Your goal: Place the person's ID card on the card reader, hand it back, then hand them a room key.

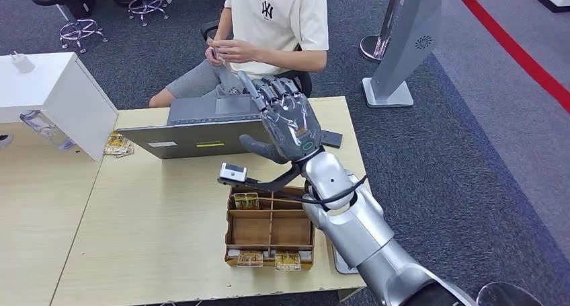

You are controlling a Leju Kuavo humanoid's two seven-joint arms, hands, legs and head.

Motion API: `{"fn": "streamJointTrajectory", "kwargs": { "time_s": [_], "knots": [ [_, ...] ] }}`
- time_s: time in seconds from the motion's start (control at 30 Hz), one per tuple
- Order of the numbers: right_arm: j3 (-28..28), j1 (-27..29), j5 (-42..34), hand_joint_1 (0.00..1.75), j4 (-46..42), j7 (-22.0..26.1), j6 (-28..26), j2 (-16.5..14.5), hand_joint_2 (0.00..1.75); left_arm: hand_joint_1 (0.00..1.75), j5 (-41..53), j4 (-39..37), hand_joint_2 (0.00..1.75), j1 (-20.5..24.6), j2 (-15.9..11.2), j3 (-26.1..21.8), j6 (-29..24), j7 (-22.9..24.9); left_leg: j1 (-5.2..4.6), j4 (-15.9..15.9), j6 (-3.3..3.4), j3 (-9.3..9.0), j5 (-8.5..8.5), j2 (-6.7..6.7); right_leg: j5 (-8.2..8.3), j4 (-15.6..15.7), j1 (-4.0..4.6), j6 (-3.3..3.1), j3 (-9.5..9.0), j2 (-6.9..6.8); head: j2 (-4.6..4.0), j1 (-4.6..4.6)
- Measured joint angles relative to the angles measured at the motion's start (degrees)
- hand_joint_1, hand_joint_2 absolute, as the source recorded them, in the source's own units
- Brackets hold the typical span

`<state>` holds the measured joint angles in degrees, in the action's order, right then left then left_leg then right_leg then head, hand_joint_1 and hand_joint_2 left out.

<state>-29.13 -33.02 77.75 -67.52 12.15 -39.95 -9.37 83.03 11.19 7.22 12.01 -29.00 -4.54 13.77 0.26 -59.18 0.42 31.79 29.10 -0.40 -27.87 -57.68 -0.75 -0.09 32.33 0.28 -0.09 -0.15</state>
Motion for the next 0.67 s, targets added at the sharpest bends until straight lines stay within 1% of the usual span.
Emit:
{"fn": "streamJointTrajectory", "kwargs": {
  "time_s": [0.03, 0.07, 0.1, 0.13, 0.17, 0.23, 0.3, 0.4, 0.47, 0.57, 0.63, 0.67],
  "knots": [
    [2.7, 2.1, -5.5, 0.00, -1.6, 6.4, 0.0, -1.6, 0.00, 0.00, -0.4, 0.0, 0.00, -0.2, 0.1, 0.0, -0.4, -0.2, 0.01, 0.0, 0.00, 0.00, 0.00, -0.02, -0.02, 0.0, 0.00, -0.01, 0.00, -0.02, 0.00, 0.01],
    [5.2, 4.2, -11.6, 0.00, -3.0, 11.3, 0.0, -3.1, 0.00, 0.00, -0.8, 0.0, 0.00, -0.4, 0.1, 0.0, -0.8, -0.4, 0.01, 0.0, 0.00, 0.01, 0.01, -0.07, -0.05, 0.0, 0.01, -0.02, -0.01, -0.06, 0.00, 0.00],
    [7.0, 6.2, -18.4, 0.00, -4.2, 14.2, 0.3, -4.3, 0.00, 0.00, -1.1, 0.0, 0.00, -0.6, 0.2, 0.0, -1.2, -0.7, 0.01, 0.0, 0.00, 0.01, 0.01, -0.12, -0.07, 0.0, 0.01, -0.03, -0.02, -0.11, 0.00, 0.01],
    [8.1, 8.2, -26.8, 0.00, -5.6, 15.7, 1.6, -5.1, 0.00, 0.00, -1.6, 0.0, 0.00, -0.9, 0.3, 0.0, -1.6, -1.1, 0.01, 0.0, 0.00, 0.02, 0.01, -0.15, -0.09, 0.0, 0.01, -0.04, -0.03, -0.14, 0.00, 0.02],
    [8.2, 9.9, -34.6, 0.00, -7.0, 15.8, 3.7, -5.4, 0.00, 0.00, -2.0, 0.0, 0.00, -1.2, 0.4, -0.1, -2.0, -1.4, 0.01, 0.0, 0.00, 0.02, 0.01, -0.15, -0.09, 0.0, 0.00, -0.05, -0.03, -0.14, 0.00, 0.02],
    [6.7, 13.3, -51.7, 0.00, -10.8, 16.0, 11.8, -5.1, 0.00, 0.00, -2.8, 0.0, 0.00, -1.9, 0.4, -0.3, -2.7, -2.2, -0.01, 0.1, 0.01, 0.01, 0.02, -0.04, -0.09, 0.0, -0.01, -0.05, 0.00, -0.05, 0.00, 0.01],
    [5.0, 16.0, -64.2, 0.00, -14.5, 16.5, 21.0, -4.4, 0.00, 0.00, -3.4, 0.0, 0.00, -2.3, 0.4, -0.6, -3.1, -2.8, -0.02, 0.0, 0.02, 0.00, 0.02, 0.00, -0.07, 0.0, -0.01, -0.05, 0.01, -0.02, 0.00, 0.00],
    [3.3, 18.3, -74.9, 0.00, -17.9, 17.2, 33.4, -3.4, 0.00, 0.00, -3.7, 0.0, 0.00, -2.5, 0.4, -1.0, -3.2, -2.9, -0.02, 0.0, 0.02, 0.01, 0.02, -0.07, -0.07, 0.0, -0.01, -0.05, 0.00, -0.08, 0.00, 0.00],
    [2.6, 19.5, -80.6, 0.00, -19.0, 17.9, 43.0, -2.6, 0.00, 0.00, -3.7, 0.0, 0.00, -2.5, 0.4, -1.2, -3.2, -2.8, -0.01, 0.0, 0.02, 0.00, 0.02, -0.07, -0.07, 0.0, -0.01, -0.05, 0.00, -0.07, 0.00, 0.00],
    [1.7, 21.9, -83.9, 0.00, -19.5, 18.9, 53.9, -1.2, 0.00, 0.00, -3.7, 0.0, 0.00, -2.5, 0.4, -1.5, -3.0, -2.8, -0.01, 0.0, 0.02, 0.00, 0.02, -0.07, -0.07, 0.0, 0.00, -0.05, -0.01, -0.07, 0.00, -0.01],
    [1.1, 23.3, -85.0, 0.00, -19.4, 19.2, 59.3, -0.4, 0.00, 0.00, -3.7, 0.0, 0.00, -2.5, 0.4, -1.5, -2.8, -2.8, -0.01, 0.0, 0.02, 0.00, 0.02, -0.07, -0.08, 0.0, 0.00, -0.05, -0.01, -0.07, 0.00, 0.00],
    [1.0, 23.6, -85.3, 0.00, -19.3, 19.2, 60.7, -0.2, 0.00, 0.00, -3.7, 0.0, 0.00, -2.5, 0.4, -1.5, -2.7, -2.8, -0.01, 0.0, 0.02, 0.00, 0.02, -0.07, -0.08, 0.0, 0.00, -0.05, 0.00, -0.07, 0.00, 0.00]
  ]
}}
